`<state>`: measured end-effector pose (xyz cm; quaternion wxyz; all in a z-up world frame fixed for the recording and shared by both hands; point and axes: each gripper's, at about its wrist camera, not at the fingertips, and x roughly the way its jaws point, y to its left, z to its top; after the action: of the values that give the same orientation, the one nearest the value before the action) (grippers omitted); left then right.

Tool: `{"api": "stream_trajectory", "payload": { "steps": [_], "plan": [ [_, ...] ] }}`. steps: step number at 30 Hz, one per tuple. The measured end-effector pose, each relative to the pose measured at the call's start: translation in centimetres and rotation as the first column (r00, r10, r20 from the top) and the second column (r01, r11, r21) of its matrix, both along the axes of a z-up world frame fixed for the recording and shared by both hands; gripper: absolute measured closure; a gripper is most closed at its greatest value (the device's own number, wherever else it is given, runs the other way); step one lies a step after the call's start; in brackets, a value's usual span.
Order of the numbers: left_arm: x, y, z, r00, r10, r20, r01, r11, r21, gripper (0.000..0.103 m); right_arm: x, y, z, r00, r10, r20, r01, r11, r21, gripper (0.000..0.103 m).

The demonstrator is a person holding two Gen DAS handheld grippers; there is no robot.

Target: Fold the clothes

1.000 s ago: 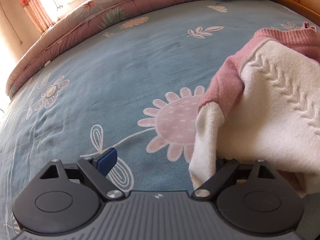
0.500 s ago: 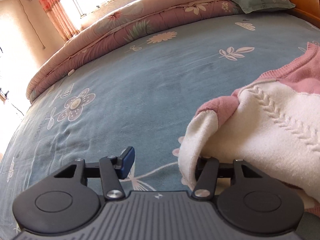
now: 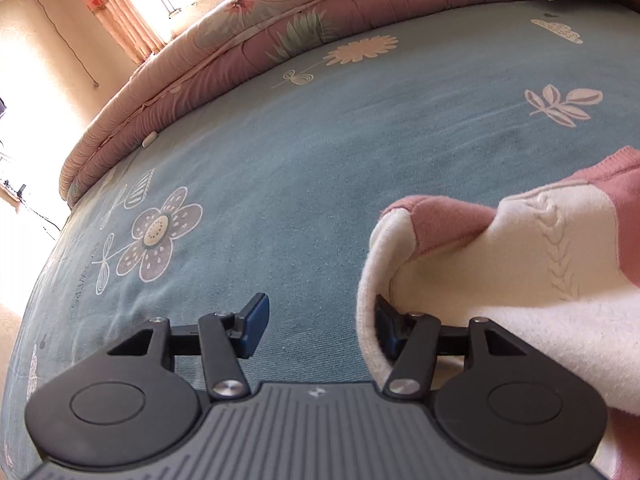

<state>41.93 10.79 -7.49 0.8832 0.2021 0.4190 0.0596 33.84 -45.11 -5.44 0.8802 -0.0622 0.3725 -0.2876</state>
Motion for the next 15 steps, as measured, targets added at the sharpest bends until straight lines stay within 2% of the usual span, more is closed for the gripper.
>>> {"api": "stream_trajectory", "payload": {
  "steps": [4, 6, 10, 13, 15],
  "plan": [
    [-0.3, 0.3, -1.1, 0.999, -0.032, -0.033, 0.031, 0.999, -0.029, 0.048, 0.4, 0.5, -0.6, 0.994, 0.083, -0.065, -0.078, 0.993, 0.085, 0.0],
    [-0.5, 0.4, -0.8, 0.998, -0.051, -0.04, 0.049, 0.998, -0.042, 0.048, 0.6, 1.2, -0.1, 0.981, 0.169, -0.1, -0.146, 0.968, 0.204, 0.0],
    [-0.6, 1.1, -0.2, 0.996, -0.072, -0.058, 0.069, 0.996, -0.053, 0.045, 0.0, 3.1, 1.5, 0.964, 0.259, -0.069, -0.231, 0.933, 0.277, 0.0],
    [0.1, 1.5, -0.4, 0.995, -0.063, -0.081, 0.057, 0.995, -0.077, 0.045, 0.6, 5.1, 1.8, 0.933, 0.348, -0.086, -0.316, 0.911, 0.265, 0.0],
    [0.7, 1.9, -0.4, 0.995, -0.046, -0.092, 0.037, 0.994, -0.106, 0.045, 1.7, 6.1, 1.2, 0.928, 0.347, -0.132, -0.321, 0.929, 0.184, 0.0]
  ]
}}
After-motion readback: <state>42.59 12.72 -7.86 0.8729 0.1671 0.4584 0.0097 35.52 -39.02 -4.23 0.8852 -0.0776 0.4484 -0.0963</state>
